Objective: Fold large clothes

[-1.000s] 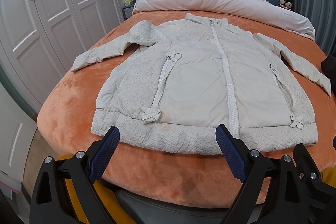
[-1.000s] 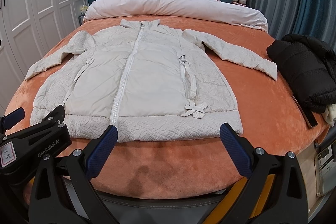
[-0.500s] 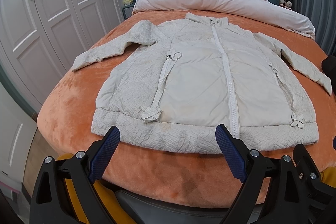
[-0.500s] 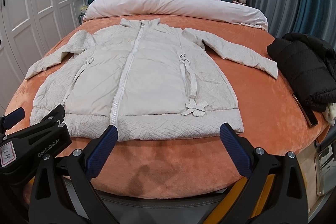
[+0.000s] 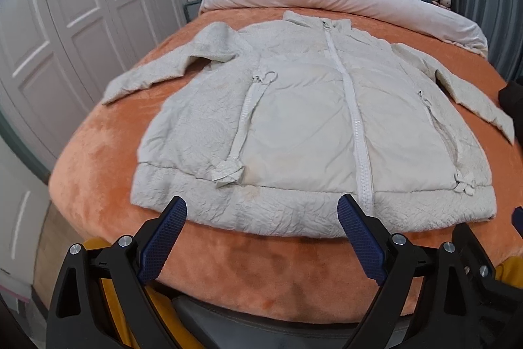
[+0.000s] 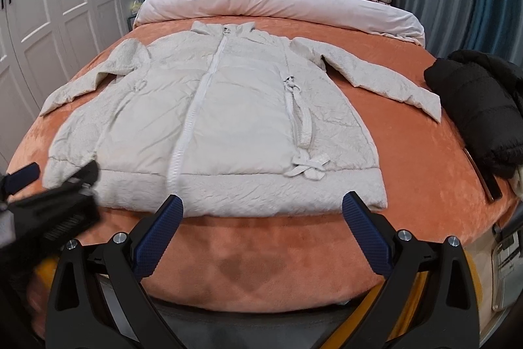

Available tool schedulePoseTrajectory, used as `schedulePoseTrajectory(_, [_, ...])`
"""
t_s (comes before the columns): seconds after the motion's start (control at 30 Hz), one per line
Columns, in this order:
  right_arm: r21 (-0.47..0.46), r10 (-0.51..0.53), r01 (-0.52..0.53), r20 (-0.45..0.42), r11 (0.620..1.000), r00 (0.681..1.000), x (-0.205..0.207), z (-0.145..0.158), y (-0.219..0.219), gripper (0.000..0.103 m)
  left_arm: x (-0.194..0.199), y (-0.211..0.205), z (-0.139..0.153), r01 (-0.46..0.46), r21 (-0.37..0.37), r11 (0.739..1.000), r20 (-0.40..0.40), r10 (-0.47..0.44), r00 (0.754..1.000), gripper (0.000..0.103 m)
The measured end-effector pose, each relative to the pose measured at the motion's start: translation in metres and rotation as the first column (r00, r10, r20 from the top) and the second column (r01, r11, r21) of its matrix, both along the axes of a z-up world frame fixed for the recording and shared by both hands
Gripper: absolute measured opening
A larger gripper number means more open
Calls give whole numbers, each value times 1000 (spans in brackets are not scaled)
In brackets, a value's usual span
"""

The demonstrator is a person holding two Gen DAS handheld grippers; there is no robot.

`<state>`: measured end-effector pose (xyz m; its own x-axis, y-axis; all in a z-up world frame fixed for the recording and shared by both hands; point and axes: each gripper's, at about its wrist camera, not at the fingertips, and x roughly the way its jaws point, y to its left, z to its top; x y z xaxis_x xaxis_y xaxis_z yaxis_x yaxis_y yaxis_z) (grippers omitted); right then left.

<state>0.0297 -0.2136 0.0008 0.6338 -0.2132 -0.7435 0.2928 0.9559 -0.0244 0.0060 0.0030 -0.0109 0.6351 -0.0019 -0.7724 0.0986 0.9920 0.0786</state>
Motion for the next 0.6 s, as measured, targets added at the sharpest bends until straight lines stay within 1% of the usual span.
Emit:
schedulePoseTrajectory(0.07, [35,-26,26,9,999,1000,4,-4,-25,96,10,11,0,-29,-37,999,-1,29,1000,93])
schedulePoseTrajectory(0.1, [68,-54,53,8,996,999,6,-7,-44,96,18,19,0,-54,-56,997,-4,54,999,93])
schedulePoseTrajectory(0.17, [161,-153,152,-8,975,988,15,-14,-98,96,33,33,0,-97,-84,992,-6,97,995,93])
schedulePoseTrajectory(0.27, [258,-278,271,-7,928,961,23,-22,-170,96,60,49,-1,-154,-89,984,-7,154,988,93])
schedulePoseTrajectory(0.37, [292,-402,389,-17,874,915,39,-33,-251,96,89,58,-3,-179,-81,980,2,180,984,93])
schedulePoseTrajectory(0.4, [300,-420,406,-20,863,907,42,-35,-266,96,96,60,-4,-181,-81,980,2,182,983,93])
schedulePoseTrajectory(0.5, [352,-486,463,-26,813,874,61,-48,-326,96,120,64,-11,-193,-79,978,-9,193,981,93])
schedulePoseTrajectory(0.6, [400,-532,504,-47,766,846,82,-64,-371,96,141,67,-21,-219,-87,972,-26,218,976,93])
